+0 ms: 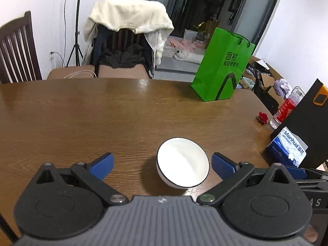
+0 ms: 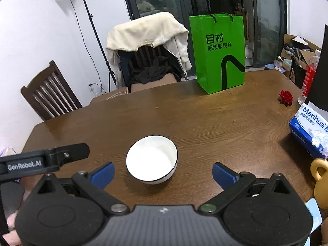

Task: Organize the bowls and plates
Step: 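Lower both open tools around the rim of the white bowl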

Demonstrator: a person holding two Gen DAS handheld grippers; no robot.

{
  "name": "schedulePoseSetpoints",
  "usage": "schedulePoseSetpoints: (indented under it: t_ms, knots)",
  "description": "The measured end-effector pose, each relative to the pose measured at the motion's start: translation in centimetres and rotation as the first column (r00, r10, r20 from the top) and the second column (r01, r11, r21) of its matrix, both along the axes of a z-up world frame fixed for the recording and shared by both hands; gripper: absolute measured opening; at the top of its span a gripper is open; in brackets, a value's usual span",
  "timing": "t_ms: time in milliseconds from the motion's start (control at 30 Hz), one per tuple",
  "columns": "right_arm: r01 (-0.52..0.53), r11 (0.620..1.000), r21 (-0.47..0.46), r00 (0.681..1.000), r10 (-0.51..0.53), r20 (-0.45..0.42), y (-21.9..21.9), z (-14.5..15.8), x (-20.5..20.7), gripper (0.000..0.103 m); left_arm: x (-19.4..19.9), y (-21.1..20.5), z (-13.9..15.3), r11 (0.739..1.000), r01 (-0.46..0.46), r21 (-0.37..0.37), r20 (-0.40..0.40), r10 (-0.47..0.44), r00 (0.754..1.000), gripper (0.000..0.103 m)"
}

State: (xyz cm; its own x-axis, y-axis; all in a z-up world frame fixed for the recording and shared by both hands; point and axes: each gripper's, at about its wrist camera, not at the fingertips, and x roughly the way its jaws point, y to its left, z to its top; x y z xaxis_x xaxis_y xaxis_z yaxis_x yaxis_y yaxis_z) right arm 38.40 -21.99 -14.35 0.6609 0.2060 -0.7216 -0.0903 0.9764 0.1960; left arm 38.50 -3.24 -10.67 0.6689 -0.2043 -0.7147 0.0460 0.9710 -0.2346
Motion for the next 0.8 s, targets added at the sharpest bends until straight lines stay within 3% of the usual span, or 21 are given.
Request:
schedulePoseSetpoints:
  t_ms: [800]
  knots:
    - [0.027, 0.998, -0.049, 0.99, -0.033, -0.135, 0.3, -4.4, 8.2, 0.101, 7.4, 0.0, -5.7, 1.0, -0.014, 0.017, -0.138, 0.017, 0.99, 0.103]
